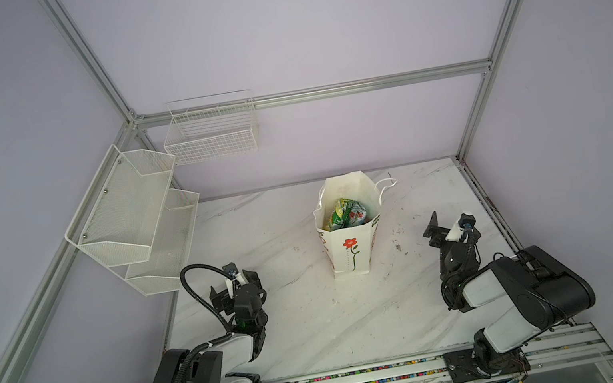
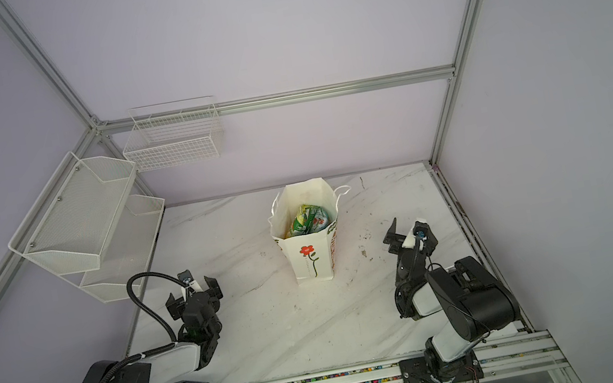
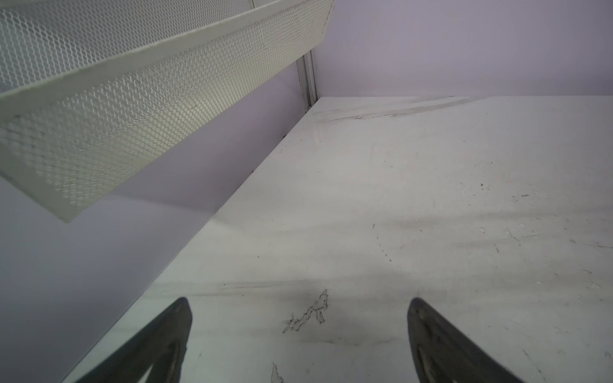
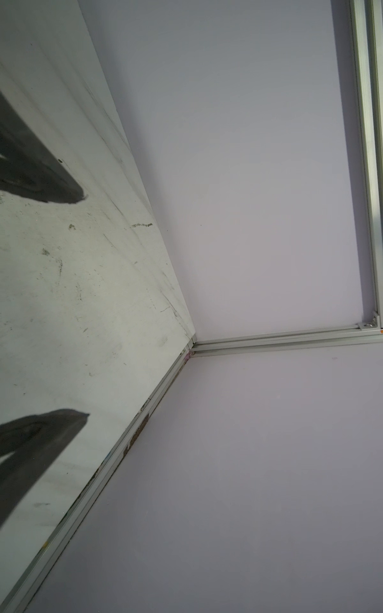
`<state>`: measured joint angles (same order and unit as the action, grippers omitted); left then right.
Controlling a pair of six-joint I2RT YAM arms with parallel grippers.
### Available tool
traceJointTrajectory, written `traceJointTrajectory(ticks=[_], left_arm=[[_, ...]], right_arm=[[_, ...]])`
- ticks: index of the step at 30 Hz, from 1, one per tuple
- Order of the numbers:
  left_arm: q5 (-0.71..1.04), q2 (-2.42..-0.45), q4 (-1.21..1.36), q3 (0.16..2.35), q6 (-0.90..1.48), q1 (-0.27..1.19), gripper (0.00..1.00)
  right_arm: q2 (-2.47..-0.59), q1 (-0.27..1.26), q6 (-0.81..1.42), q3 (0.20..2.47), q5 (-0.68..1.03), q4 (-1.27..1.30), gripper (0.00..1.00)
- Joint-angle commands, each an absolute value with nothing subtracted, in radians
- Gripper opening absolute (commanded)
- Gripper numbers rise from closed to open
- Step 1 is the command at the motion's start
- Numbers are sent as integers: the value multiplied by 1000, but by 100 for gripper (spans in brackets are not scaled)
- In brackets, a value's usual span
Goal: Place the snacks into the paper bag
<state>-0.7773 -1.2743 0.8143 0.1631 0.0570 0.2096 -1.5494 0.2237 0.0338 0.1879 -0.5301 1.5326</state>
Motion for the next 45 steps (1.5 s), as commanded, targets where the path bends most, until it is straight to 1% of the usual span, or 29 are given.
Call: traceJointTrajectory(ticks=[1, 4, 7, 9, 13, 16, 17, 22, 26, 31, 32, 34, 35, 39, 44, 45], left_arm=[[-790, -1285, 886, 257, 39, 202, 100], [-788, -1298, 893, 262, 39, 201, 100], [-785, -1306, 895, 268, 35, 200, 99], [-782, -1303, 891, 266, 38, 197, 99], [-772, -1288, 894, 255, 50, 188, 100], [-757, -1308, 952, 244, 46, 179, 100], [-754, -1318, 964, 247, 43, 175, 100], [-736, -1340, 976, 258, 40, 167, 100], [-697, -1354, 929, 290, 44, 155, 100], [-668, -1377, 965, 283, 57, 140, 99], [-630, -1403, 1029, 263, 74, 117, 100], [-601, -1541, 1317, 213, 6, 97, 100], [-607, -1534, 1320, 207, -4, 113, 100], [-589, -1478, 1164, 230, 32, 115, 100], [-465, -1540, 1213, 241, -49, 120, 100], [-466, -1555, 1242, 237, -48, 120, 100]], right_arm=[[-1563, 216, 11, 204, -529, 1614, 97], [-1593, 213, 8, 196, -535, 1655, 97], [-1768, 205, 21, 170, -571, 1883, 97], [-1760, 206, -15, 193, -523, 1851, 97], [-1779, 205, -22, 189, -492, 1876, 97], [-1836, 206, -63, 213, -396, 1877, 97], [-1847, 205, -87, 231, -402, 1874, 97], [-1850, 206, -84, 231, -402, 1876, 97], [-1852, 206, -91, 234, -388, 1876, 97], [-1852, 206, -102, 236, -378, 1876, 97], [-1852, 206, -106, 236, -376, 1877, 97], [-1852, 206, -109, 238, -369, 1877, 97], [-1853, 206, -111, 238, -367, 1878, 97], [-1856, 206, -112, 242, -366, 1878, 97], [-1855, 206, -111, 250, -367, 1863, 97], [-1852, 205, -111, 256, -367, 1850, 97]])
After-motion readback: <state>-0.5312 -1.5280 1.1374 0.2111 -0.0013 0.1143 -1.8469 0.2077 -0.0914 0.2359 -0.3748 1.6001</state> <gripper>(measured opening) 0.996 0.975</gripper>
